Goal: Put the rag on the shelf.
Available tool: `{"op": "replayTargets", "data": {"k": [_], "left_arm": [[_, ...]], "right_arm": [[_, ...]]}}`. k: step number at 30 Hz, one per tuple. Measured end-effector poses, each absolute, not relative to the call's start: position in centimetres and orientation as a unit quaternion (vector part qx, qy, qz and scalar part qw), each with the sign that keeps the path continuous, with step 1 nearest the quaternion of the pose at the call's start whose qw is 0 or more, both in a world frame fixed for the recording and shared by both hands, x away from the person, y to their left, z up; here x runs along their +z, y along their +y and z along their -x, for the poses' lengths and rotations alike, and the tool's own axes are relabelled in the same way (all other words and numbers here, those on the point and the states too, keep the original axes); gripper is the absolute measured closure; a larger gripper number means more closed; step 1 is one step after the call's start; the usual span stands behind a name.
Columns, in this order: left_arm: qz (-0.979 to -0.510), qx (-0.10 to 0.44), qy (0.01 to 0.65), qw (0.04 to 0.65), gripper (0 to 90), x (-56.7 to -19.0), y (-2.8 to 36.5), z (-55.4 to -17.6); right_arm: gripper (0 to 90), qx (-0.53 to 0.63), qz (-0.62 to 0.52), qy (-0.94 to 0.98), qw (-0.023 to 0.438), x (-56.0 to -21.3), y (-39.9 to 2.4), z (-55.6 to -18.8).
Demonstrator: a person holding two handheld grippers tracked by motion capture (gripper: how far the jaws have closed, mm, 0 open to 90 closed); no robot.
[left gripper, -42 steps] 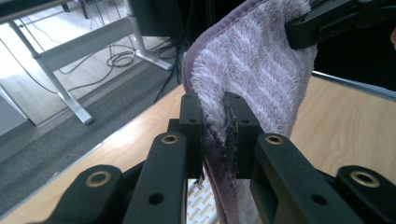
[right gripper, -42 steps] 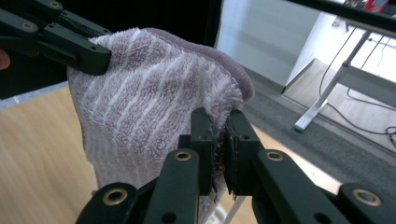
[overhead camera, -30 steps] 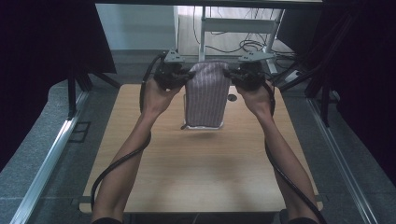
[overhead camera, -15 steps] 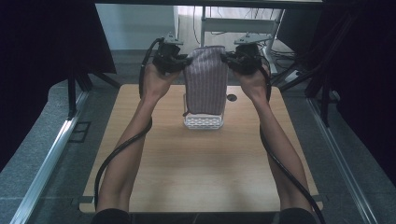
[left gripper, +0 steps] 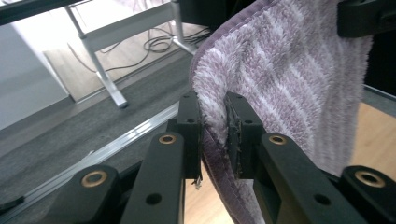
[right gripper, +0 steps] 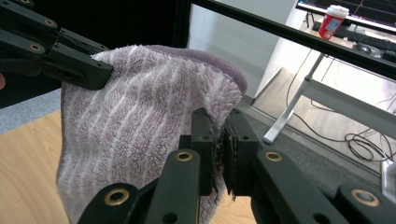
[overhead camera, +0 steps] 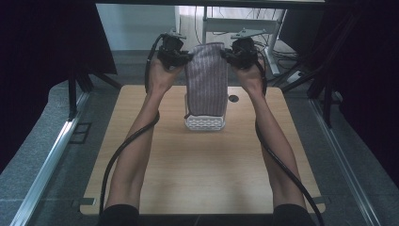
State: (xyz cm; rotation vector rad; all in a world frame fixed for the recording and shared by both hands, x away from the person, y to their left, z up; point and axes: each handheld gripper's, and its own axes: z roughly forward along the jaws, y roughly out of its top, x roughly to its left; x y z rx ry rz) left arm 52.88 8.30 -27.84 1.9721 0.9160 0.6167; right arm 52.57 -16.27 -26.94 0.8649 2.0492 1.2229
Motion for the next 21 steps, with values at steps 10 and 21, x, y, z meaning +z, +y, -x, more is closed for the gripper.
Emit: {"op": "replayTargets", "data": {"k": [10, 21], "left_arm": [[-0.799, 0.309, 0.367, 0.363, 76.3, -30.6, 6.3, -54.7], [-0.828, 0.309, 0.367, 0.292, 74.6, -34.6, 5.0, -56.0]], "right_arm": [[83.8, 0.416, -0.336, 0.784, 0.315, -29.5, -15.4, -54.8], [81.8, 0.374, -0.347, 0.809, 0.294, -33.8, -14.8, -56.4]]}}
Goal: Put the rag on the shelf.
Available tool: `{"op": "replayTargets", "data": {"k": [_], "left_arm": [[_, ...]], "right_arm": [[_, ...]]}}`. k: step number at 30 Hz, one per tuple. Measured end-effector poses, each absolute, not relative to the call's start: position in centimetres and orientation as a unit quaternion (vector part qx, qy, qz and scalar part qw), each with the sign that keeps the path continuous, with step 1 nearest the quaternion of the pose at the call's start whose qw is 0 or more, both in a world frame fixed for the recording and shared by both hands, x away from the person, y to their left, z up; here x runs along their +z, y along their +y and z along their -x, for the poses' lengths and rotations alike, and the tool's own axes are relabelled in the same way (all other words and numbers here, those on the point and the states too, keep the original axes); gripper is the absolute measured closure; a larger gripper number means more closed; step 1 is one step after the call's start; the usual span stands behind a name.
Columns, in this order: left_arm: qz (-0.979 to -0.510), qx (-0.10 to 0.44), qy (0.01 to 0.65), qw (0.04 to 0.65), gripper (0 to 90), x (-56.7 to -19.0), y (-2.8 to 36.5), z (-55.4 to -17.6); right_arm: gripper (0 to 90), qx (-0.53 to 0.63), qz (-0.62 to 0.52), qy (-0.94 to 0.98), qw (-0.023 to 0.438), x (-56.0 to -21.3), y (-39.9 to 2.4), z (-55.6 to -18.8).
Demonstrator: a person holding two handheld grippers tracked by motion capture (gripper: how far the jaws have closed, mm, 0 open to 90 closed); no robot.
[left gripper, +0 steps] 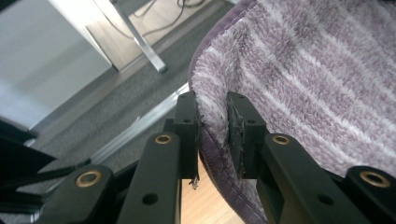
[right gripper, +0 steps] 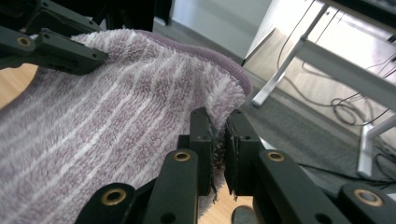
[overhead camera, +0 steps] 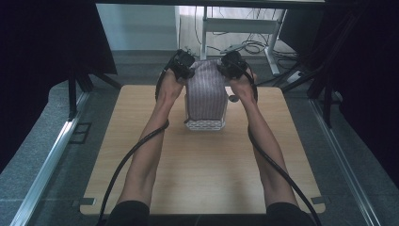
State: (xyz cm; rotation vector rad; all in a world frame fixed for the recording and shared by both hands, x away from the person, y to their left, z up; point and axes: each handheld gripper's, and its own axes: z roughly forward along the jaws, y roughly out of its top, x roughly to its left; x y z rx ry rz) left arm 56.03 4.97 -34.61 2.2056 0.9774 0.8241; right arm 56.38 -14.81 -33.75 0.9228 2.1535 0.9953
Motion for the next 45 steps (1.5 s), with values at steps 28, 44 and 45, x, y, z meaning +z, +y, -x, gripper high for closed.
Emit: {"op": "replayTargets", "data": {"k": [28, 44, 45], "left_arm": [[-0.802, 0.182, 0.396, 0.408, 24.6, -35.8, 7.1, -53.8], [-0.809, 0.149, 0.355, 0.443, 14.0, -35.8, 6.3, -50.7], [-0.81, 0.149, 0.354, 0.443, 13.8, -35.9, 6.3, -50.5]], "right_arm": [[39.6, 0.423, -0.384, 0.798, 0.193, -36.0, -16.7, -54.6], [22.5, 0.455, -0.365, 0.796, 0.16, -36.9, -17.7, -51.8], [22.0, 0.458, -0.363, 0.796, 0.158, -36.9, -17.8, -51.4]]}}
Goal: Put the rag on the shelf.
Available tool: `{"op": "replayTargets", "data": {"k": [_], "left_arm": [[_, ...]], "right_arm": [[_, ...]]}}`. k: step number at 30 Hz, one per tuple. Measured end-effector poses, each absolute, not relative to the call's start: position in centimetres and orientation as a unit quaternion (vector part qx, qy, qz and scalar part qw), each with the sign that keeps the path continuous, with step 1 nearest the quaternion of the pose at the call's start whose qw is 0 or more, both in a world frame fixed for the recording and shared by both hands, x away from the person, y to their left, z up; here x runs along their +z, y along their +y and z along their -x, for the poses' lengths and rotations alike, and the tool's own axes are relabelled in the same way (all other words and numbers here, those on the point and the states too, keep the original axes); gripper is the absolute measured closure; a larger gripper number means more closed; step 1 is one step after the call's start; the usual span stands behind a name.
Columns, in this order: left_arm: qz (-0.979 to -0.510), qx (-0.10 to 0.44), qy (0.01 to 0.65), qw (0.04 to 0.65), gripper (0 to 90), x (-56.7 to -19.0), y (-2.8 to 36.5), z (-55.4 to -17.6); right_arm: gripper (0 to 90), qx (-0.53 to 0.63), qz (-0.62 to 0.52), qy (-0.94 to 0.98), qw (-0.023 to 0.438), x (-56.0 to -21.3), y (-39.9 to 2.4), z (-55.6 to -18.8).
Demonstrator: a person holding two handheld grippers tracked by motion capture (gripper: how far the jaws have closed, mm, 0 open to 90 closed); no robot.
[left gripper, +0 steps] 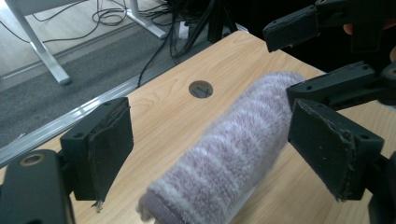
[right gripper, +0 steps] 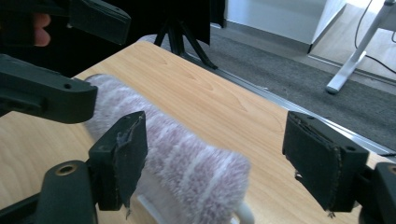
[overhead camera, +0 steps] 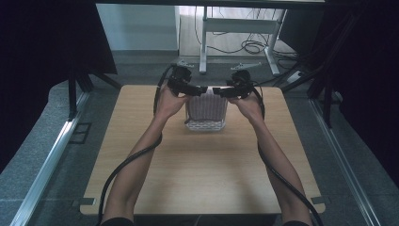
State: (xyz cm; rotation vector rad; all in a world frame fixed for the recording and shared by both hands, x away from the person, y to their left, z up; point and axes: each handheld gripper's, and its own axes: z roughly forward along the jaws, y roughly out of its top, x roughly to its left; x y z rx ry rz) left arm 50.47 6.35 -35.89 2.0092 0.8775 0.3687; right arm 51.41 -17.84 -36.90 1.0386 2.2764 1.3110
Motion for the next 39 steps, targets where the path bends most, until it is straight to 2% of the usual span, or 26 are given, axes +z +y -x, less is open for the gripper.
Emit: {"op": "replayTargets", "data": {"k": [12, 26, 39], "left_arm": [[-0.811, 0.147, 0.34, 0.453, 12.5, -36.6, 7.3, -48.3], [-0.806, 0.169, 0.33, 0.46, 10.8, -38.0, 9.0, -43.7], [-0.813, 0.168, 0.319, 0.458, 10.8, -41.8, 10.2, -39.6]], "right_arm": [[14.3, 0.45, -0.344, 0.809, 0.156, -37.6, -18.3, -48.7], [11.6, 0.439, -0.33, 0.82, 0.163, -38.7, -19.3, -45.4], [6.9, 0.42, -0.325, 0.835, 0.143, -42.6, -20.0, -42.0]]}}
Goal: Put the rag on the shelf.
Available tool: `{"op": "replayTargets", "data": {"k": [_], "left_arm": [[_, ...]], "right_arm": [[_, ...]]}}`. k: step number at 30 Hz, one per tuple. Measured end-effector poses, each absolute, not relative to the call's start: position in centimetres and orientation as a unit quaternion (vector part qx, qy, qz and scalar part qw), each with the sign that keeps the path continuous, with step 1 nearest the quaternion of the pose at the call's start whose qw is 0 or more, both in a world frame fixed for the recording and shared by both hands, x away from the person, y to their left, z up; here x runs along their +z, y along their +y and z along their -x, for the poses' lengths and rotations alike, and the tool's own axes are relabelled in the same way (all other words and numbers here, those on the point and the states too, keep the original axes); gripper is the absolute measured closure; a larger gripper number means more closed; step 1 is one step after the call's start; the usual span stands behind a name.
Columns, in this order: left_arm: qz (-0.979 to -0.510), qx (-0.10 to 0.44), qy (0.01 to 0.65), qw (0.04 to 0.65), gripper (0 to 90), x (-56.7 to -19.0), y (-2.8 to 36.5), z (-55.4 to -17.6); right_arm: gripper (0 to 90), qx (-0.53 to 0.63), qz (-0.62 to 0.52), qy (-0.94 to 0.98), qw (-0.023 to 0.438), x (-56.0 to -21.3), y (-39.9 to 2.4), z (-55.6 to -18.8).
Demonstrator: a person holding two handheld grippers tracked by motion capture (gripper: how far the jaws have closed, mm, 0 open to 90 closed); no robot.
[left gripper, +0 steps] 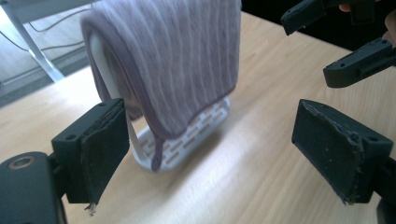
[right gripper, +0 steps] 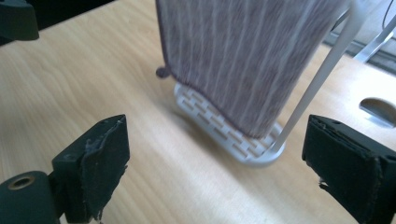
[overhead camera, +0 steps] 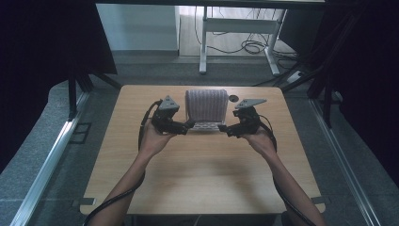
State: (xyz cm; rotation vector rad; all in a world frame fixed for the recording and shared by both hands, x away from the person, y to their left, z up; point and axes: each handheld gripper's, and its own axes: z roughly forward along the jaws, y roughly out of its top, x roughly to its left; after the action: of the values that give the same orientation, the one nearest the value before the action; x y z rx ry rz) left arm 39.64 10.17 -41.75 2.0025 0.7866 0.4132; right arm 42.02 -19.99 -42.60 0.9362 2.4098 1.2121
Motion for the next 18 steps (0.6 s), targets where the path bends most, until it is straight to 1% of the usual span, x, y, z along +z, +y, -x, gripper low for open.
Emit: {"op": "replayTargets", "data": {"k": [4, 6, 7, 12, 18], "left_arm": [[-0.814, 0.166, 0.321, 0.455, 10.9, -42.8, 10.3, -38.8], [-0.814, 0.159, 0.321, 0.456, 10.9, -43.4, 10.4, -38.4], [-0.815, 0.159, 0.322, 0.455, 10.9, -43.7, 10.4, -38.2], [-0.82, 0.143, 0.324, 0.45, 10.9, -46.0, 10.6, -37.0], [-0.825, 0.139, 0.328, 0.439, 11.0, -47.9, 10.9, -36.1]], "right_arm": [[6.0, 0.413, -0.321, 0.841, 0.138, -43.6, -19.9, -41.5], [5.6, 0.41, -0.318, 0.844, 0.132, -44.7, -19.8, -40.8], [5.6, 0.41, -0.318, 0.844, 0.132, -44.7, -19.8, -40.8], [3.9, 0.398, -0.309, 0.855, 0.123, -46.8, -19.4, -39.7], [3.6, 0.389, -0.302, 0.863, 0.116, -48.5, -19.1, -38.9]]}}
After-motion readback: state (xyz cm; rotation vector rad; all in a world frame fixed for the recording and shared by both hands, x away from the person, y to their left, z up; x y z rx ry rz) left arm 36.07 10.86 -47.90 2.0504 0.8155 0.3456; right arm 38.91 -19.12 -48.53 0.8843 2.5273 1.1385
